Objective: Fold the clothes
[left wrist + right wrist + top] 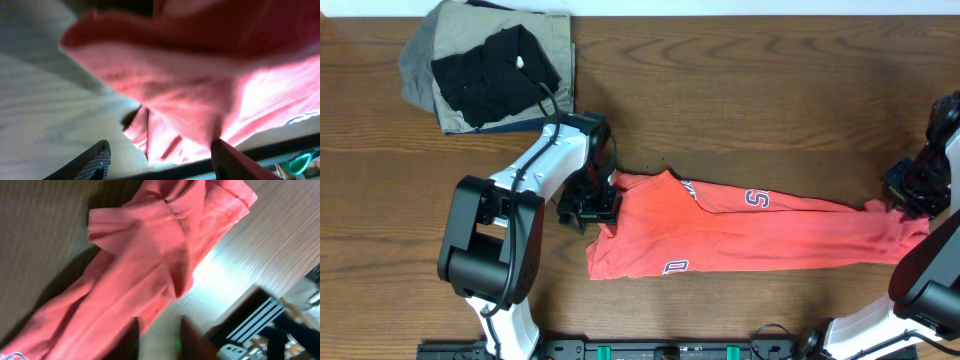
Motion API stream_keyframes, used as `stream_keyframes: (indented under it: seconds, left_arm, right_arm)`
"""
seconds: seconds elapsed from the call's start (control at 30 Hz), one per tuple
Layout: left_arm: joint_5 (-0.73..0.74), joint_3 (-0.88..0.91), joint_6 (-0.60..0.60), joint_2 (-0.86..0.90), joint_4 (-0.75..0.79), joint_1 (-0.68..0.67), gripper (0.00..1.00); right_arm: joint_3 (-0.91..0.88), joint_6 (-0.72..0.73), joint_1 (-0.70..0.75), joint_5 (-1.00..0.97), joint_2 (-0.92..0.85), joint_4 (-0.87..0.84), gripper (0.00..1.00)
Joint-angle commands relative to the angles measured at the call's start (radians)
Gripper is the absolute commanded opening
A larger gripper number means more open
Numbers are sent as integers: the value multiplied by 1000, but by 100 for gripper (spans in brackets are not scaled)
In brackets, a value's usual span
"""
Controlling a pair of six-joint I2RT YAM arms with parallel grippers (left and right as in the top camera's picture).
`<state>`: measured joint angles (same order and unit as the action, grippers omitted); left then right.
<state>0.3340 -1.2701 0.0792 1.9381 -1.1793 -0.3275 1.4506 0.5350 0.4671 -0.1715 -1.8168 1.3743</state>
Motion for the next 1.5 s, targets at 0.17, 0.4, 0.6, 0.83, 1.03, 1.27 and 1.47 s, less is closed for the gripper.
stream_keyframes:
  seconds: [0.17, 0.4, 0.6, 0.83, 1.03, 1.27, 1.47]
  left_arm:
    - [46, -8, 2, -119, 0, 1, 66]
    - [179, 14, 1, -120, 72, -50, 63]
    - [205, 56, 52, -119, 197, -161, 35]
    - [204, 106, 125, -78, 315, -186, 23]
    - [102, 109, 125, 13, 310, -140, 19]
    - [47, 139, 125, 80, 291, 11, 13]
    - [-68, 172, 125, 80, 253, 150, 9]
  right_arm:
    - [12, -1, -10, 21, 10, 15, 99]
    - [3, -35, -58, 86, 10, 13, 71]
    - [-57, -35, -155, 90, 10, -34, 1]
    - [-182, -34, -229, 94, 10, -107, 2]
    - [-301, -34, -232, 95, 10, -221, 4]
    - [-357, -34, -232, 98, 10, -261, 6]
    - [-357, -36, -234, 109, 10, -260, 6]
